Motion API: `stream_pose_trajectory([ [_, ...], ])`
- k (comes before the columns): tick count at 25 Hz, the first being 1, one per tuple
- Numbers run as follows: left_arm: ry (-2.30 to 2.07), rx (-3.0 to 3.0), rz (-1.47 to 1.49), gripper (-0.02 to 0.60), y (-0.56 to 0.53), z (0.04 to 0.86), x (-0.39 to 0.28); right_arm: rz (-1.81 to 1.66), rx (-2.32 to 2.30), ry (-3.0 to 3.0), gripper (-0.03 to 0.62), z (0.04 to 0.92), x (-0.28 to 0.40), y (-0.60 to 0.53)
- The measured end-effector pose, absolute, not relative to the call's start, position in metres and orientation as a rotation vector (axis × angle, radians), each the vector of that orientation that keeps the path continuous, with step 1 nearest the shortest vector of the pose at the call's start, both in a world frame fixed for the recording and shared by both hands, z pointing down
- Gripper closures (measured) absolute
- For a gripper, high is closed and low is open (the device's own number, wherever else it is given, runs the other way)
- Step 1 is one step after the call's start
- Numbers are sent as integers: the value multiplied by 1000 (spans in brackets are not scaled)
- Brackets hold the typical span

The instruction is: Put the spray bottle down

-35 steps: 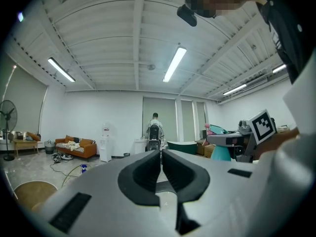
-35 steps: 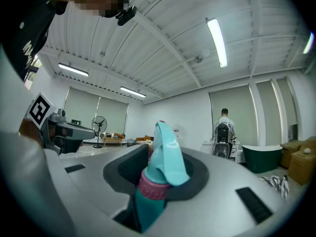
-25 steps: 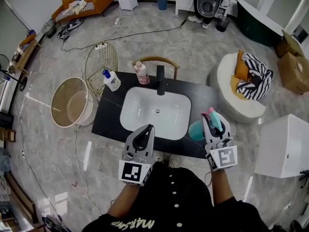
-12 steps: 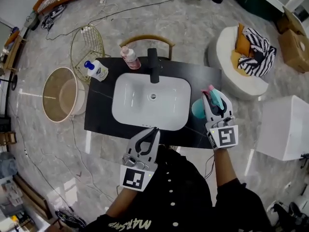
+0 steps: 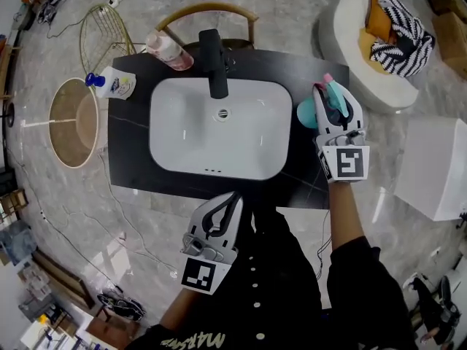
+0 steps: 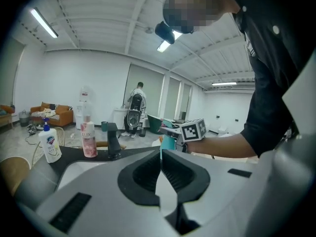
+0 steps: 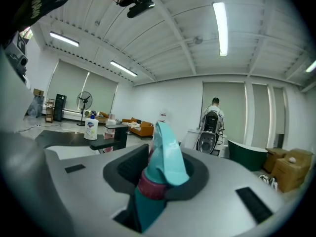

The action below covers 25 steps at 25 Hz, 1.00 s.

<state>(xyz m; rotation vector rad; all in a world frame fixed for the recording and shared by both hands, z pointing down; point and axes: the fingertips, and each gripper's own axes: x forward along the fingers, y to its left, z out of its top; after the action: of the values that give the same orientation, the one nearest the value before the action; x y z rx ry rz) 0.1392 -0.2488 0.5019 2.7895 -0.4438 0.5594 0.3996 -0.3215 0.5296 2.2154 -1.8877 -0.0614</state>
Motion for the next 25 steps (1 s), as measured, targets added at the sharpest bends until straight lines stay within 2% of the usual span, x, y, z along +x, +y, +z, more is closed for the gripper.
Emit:
stream_pose_trajectory([
  [8, -385, 2761, 622, 560, -249, 532, 148, -189, 2220, -1865, 496, 551, 417, -346],
  [20, -409, 2700, 667, 560, -254, 557, 153, -171, 2262, -1855, 503, 567, 415, -351],
  [25, -418, 2704, 663, 560, -253, 556, 152, -200, 2241, -1917, 423, 565, 416, -348],
])
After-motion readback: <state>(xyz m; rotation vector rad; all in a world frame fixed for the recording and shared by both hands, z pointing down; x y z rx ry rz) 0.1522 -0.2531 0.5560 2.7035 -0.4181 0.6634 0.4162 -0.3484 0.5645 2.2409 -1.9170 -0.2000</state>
